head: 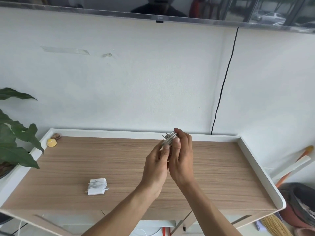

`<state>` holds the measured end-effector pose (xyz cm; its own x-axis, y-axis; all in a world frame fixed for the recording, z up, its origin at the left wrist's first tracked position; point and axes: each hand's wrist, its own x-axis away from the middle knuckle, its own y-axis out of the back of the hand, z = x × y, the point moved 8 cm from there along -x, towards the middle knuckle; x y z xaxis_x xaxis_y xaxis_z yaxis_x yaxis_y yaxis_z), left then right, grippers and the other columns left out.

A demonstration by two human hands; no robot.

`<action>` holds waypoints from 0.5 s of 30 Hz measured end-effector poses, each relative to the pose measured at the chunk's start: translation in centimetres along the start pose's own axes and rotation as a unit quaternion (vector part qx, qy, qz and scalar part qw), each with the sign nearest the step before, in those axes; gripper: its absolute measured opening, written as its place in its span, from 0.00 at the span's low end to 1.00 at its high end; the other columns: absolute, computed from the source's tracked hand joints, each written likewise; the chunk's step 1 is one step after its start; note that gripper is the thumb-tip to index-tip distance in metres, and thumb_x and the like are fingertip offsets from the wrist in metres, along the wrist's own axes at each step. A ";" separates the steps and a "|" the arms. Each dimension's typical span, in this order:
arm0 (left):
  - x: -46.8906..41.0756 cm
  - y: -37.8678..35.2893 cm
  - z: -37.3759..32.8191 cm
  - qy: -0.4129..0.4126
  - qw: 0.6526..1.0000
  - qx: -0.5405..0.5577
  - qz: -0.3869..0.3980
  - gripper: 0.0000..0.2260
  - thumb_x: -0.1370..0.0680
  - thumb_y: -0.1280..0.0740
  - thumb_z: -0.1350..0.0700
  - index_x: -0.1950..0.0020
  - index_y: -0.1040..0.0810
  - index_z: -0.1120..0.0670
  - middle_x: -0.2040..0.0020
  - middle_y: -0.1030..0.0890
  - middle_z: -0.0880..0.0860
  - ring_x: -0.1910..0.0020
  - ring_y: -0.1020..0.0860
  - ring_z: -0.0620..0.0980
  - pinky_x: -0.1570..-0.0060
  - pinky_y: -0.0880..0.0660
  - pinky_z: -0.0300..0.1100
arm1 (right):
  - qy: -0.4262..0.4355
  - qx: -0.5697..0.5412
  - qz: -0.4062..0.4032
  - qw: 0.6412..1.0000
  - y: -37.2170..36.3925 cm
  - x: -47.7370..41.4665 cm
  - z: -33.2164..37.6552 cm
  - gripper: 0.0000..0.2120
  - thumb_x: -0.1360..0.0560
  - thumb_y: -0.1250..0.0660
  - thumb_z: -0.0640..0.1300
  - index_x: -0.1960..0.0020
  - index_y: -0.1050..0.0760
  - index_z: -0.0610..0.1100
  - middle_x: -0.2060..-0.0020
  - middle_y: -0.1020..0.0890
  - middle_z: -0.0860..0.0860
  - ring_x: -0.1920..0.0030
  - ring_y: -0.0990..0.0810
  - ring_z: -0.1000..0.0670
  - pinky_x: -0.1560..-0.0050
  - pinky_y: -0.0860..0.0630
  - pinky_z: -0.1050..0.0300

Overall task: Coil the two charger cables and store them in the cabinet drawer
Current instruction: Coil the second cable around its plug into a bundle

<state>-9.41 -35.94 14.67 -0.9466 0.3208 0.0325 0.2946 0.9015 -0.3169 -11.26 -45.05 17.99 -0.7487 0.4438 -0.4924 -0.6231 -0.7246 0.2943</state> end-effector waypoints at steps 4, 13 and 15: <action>-0.3 0.3 -0.1 -0.004 1.000 0.002 -0.017 0.10 0.19 0.36 0.52 0.41 0.19 0.49 0.49 0.14 0.51 0.47 0.17 0.46 0.47 0.23 0.42 | -0.041 -0.012 -0.017 0.999 -0.5 0.1 -0.3 0.18 0.17 0.50 0.49 0.33 0.33 0.44 0.42 0.30 0.54 0.40 0.30 0.60 0.40 0.35 0.72; -1.3 0.7 -1.1 -0.042 0.998 0.028 0.048 0.21 0.23 0.34 0.58 0.32 0.28 0.43 0.55 0.16 0.52 0.52 0.17 0.47 0.52 0.22 0.36 | -0.135 -0.101 -0.034 0.985 -0.5 -0.3 -1.1 0.11 0.18 0.45 0.50 0.37 0.31 0.51 0.43 0.24 0.48 0.44 0.22 0.52 0.44 0.23 0.52; -1.5 0.8 -1.4 -0.064 0.994 -0.047 0.076 0.25 0.23 0.33 0.63 0.31 0.31 0.41 0.55 0.17 0.48 0.52 0.18 0.45 0.51 0.23 0.36 | -0.179 -0.136 -0.041 0.974 -0.6 -0.4 -1.5 0.12 0.18 0.46 0.51 0.37 0.31 0.50 0.42 0.24 0.47 0.42 0.22 0.49 0.42 0.24 0.50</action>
<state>-7.57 -35.28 15.66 -0.8975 0.4208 -0.1319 0.4404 0.8706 -0.2192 -10.27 -45.61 16.81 -0.7594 0.6268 -0.1744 -0.6385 -0.7695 0.0147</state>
